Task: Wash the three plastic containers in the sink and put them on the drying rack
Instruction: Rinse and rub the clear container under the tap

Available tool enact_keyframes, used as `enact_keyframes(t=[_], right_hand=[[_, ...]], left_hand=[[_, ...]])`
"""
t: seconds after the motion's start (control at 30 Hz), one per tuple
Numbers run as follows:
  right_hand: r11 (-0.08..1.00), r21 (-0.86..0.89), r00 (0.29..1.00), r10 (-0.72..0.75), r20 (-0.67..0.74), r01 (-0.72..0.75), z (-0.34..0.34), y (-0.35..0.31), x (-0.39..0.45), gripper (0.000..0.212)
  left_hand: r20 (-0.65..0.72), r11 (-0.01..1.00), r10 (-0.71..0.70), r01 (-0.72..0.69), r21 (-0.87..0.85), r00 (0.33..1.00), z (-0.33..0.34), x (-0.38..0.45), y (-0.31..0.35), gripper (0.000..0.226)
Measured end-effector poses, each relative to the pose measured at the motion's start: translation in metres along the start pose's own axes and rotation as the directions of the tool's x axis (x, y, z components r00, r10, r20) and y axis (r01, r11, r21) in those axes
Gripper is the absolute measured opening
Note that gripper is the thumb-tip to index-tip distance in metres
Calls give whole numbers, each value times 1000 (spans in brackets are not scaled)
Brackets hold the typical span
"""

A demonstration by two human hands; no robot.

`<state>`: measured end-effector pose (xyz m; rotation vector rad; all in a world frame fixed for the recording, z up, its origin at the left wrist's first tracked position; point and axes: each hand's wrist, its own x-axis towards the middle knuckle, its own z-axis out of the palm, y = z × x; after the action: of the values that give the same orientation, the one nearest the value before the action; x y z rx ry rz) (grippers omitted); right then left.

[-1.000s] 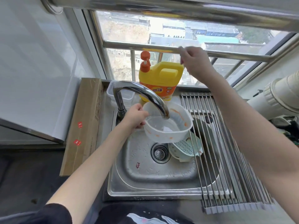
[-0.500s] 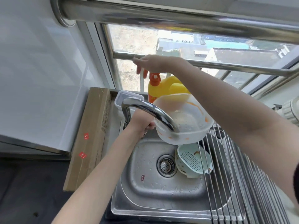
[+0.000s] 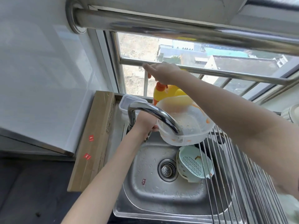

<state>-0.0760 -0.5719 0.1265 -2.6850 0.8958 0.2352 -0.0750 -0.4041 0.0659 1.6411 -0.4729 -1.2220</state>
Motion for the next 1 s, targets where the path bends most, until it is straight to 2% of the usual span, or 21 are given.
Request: enact_keyframes(t=[0.13,0.3,0.43,0.53,0.67,0.77,0.87,1.0], right_hand=[[985,170,984,3,176,-33,-2,-3,-2,78],[982,183,961,1,278,-54,-4,-2,5,72],[992,-118,994,63,88,-52,12,2,5,62],[991,-124,995,67,79,-57,14,3,3,60],[998,48,998,42,41,-44,3,3,0,72],[991,135,999,17,-34,-13,-3,0,3,73],[923,382,982,25,-187,49,-13,-2,-2,67],[783,568,891,38,-453,255,-29,6,-37,48]], left_hand=[[-22,999,-12,13,41,1000,-1,-3,4,32],[-63,997,-58,60,38,996,-1,-2,6,34],[-78,998,-55,58,37,995,-2,3,2,27],[-62,999,-34,35,23,998,-1,4,1,33],[-43,1000,-9,8,-14,999,0,0,0,36],[-32,1000,-13,13,10,999,-1,-1,0,33],[-19,999,22,-22,26,1000,-3,-6,3,28],[87,981,118,-130,143,989,-5,-16,-7,27]])
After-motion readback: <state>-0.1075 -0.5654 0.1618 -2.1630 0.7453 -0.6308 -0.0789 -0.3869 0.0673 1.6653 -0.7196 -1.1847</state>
